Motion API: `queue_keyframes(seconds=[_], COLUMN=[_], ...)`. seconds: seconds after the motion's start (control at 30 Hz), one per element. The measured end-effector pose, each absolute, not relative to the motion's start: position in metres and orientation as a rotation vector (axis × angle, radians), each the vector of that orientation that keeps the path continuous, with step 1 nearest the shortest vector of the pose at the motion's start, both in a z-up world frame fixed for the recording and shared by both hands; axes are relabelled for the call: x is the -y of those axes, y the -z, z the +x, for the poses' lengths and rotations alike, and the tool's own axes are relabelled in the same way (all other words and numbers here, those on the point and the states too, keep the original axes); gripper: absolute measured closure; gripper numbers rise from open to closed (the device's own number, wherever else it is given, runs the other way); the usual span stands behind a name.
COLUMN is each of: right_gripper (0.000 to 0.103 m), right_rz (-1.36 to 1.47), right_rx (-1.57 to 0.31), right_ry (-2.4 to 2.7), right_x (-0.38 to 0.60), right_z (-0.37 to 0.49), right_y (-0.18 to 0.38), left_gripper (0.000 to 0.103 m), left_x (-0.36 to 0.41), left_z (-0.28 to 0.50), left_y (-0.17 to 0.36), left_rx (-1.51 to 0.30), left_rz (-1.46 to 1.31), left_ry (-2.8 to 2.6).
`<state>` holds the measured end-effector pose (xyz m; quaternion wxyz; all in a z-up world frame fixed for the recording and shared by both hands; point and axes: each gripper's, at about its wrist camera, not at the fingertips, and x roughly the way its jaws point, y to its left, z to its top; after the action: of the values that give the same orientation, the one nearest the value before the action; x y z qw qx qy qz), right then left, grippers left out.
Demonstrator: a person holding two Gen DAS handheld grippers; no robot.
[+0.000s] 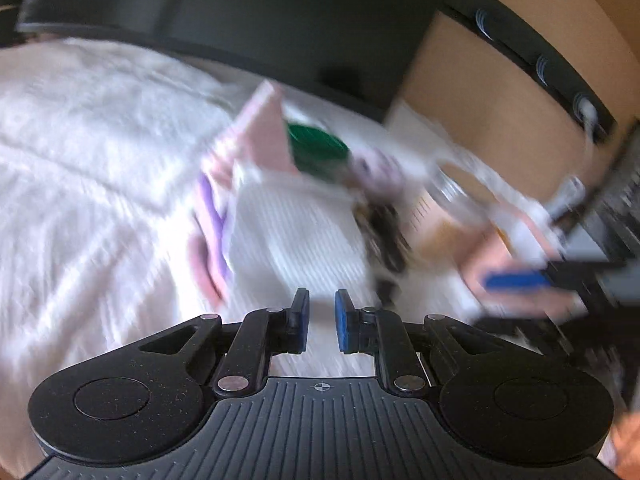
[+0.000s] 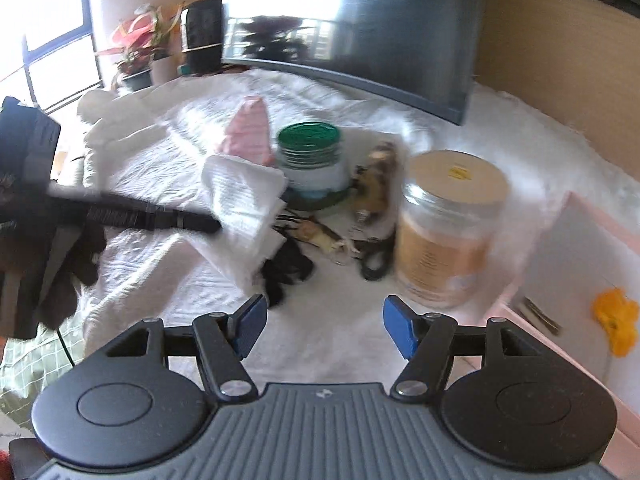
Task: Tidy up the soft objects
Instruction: 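Reach the right tool to the white tissue and grasp it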
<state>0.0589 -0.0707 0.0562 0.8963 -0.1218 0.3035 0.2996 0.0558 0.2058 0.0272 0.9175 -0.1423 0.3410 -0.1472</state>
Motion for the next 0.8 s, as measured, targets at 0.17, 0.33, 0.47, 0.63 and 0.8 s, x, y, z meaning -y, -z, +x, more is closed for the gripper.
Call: queue_keyframes(seconds=[0.17,0.33,0.47,0.63,0.8], right_gripper=[0.038,0.034,0.034,0.090,0.096], right_rz=[-0.262,-0.302,-0.316,-0.333,-0.309], right_rx=[-0.626,-0.614,-0.618,-0.572,-0.716], right_ry=[-0.694,-0.735,-0.732,-0.821,-0.963], right_x=[0.036,-0.005,-0.025,-0.029,-0.016], right_z=[0.070,0.091,0.112,0.093,0.068], right_y=[-0.058,-0.052,-0.043,-0.049,-0.050], left_gripper=[0.088,0.087,0.088,0.088,0.088], left_x=[-0.195,-0.214,-0.237,-0.260,-0.253], left_z=[0.031,0.013,0.009,0.008,0.015], left_y=[-0.013,-0.025,-0.037,-0.046,-0.051], left_rx=[-0.780,-0.718,-0.616,-0.502,-0.477], left_rz=[-0.193,-0.228,-0.297,-0.440,-0.459], left_ry=[0.304,0.318,0.187,0.119,0.163])
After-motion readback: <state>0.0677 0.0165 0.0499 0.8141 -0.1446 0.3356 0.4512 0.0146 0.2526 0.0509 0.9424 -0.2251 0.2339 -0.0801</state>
